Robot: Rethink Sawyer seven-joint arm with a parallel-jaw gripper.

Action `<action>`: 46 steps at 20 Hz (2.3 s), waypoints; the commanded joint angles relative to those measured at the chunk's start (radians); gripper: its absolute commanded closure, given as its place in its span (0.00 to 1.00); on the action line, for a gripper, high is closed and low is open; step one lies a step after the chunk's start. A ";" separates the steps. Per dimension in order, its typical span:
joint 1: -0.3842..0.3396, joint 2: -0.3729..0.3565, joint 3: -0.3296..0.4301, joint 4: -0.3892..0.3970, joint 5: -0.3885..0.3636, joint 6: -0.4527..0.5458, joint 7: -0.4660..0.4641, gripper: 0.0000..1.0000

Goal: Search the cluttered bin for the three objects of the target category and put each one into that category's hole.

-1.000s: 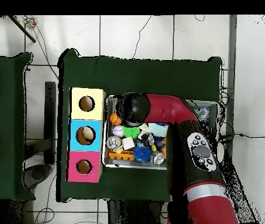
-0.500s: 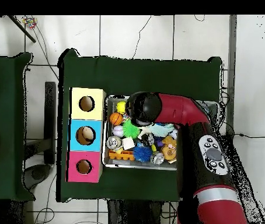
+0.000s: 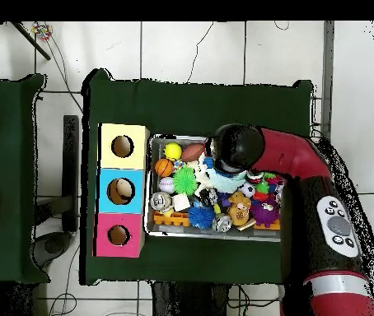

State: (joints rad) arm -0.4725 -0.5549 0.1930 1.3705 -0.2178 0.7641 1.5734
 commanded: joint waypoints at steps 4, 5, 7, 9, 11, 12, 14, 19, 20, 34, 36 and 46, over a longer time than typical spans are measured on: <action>-0.132 0.059 0.031 -0.077 -0.136 0.181 -0.248 0.00; -0.144 0.064 0.034 -0.079 -0.150 0.182 -0.267 0.00; -0.170 0.073 0.047 -0.072 -0.172 0.185 -0.298 0.00; -0.195 0.079 0.060 -0.060 -0.196 0.179 -0.325 0.00; -0.218 0.084 0.068 -0.044 -0.223 0.155 -0.342 0.00; -0.226 0.086 0.071 -0.037 -0.235 0.150 -0.348 0.00; -0.239 0.084 0.076 -0.023 -0.253 0.158 -0.359 0.00; -0.269 0.078 0.096 0.029 -0.284 0.146 -0.357 0.00; -0.273 0.076 0.100 0.036 -0.288 0.139 -0.353 0.00; -0.339 0.078 0.168 0.107 -0.294 0.172 -0.363 0.00; -0.351 0.076 0.176 0.116 -0.302 0.173 -0.374 0.00; -0.379 0.088 0.162 0.125 -0.439 0.149 -0.422 0.00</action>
State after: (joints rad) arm -0.8358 -0.5058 0.2886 1.4270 -0.5426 0.8286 1.5455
